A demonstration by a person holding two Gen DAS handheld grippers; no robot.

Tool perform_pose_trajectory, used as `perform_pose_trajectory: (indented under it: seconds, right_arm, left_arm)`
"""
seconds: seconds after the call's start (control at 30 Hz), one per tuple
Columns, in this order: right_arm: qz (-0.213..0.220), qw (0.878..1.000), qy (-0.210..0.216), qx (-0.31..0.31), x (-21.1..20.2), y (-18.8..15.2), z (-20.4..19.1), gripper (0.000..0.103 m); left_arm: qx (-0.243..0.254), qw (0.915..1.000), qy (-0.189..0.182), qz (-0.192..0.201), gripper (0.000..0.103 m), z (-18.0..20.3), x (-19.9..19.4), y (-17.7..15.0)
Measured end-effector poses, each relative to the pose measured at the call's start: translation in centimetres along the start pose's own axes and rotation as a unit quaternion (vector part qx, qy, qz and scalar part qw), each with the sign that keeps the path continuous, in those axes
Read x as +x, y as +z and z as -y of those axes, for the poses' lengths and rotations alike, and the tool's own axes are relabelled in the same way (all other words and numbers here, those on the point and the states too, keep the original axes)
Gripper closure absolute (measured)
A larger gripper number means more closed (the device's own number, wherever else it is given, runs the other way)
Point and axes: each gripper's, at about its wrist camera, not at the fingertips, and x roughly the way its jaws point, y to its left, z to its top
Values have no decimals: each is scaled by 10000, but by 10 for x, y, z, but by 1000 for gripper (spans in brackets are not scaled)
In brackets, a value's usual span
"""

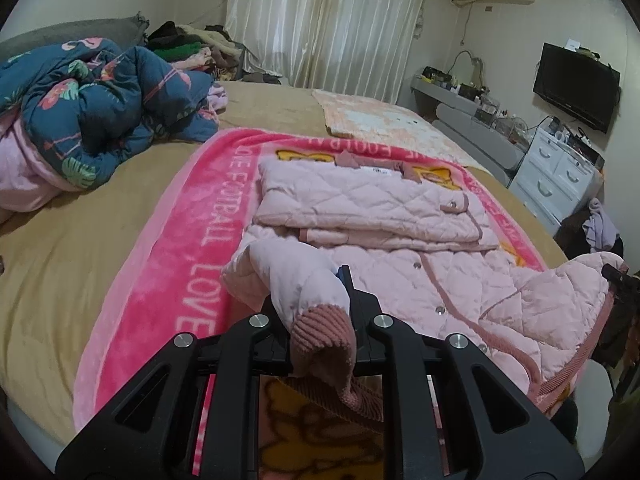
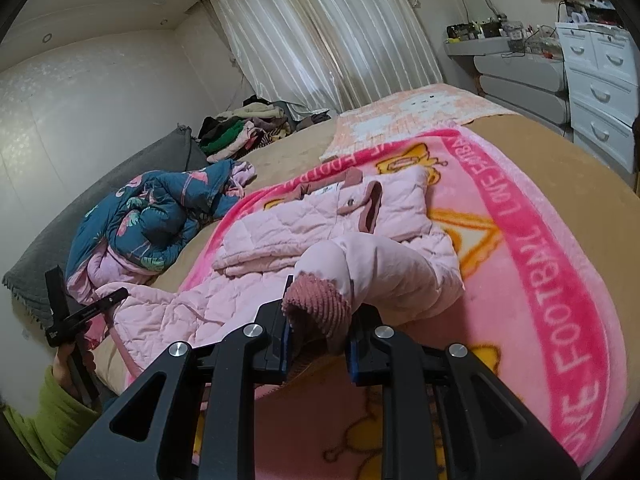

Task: Fold large clothes
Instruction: 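Lift the hem with both tools and fold it toward the collar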

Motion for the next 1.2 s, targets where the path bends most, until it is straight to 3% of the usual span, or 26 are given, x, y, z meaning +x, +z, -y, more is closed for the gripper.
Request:
perform_pose_trajectory:
  seconds: [0.77, 1.2]
  right_arm:
    - [767, 9967, -110, -259, 32, 109, -2, 84]
    - [760, 9966, -315, 53, 81, 158, 22, 84]
  left_arm:
    - [-239, 9973, 8, 701, 93, -11, 26, 99]
    - [-135, 9957, 293, 869, 92, -7, 68, 139]
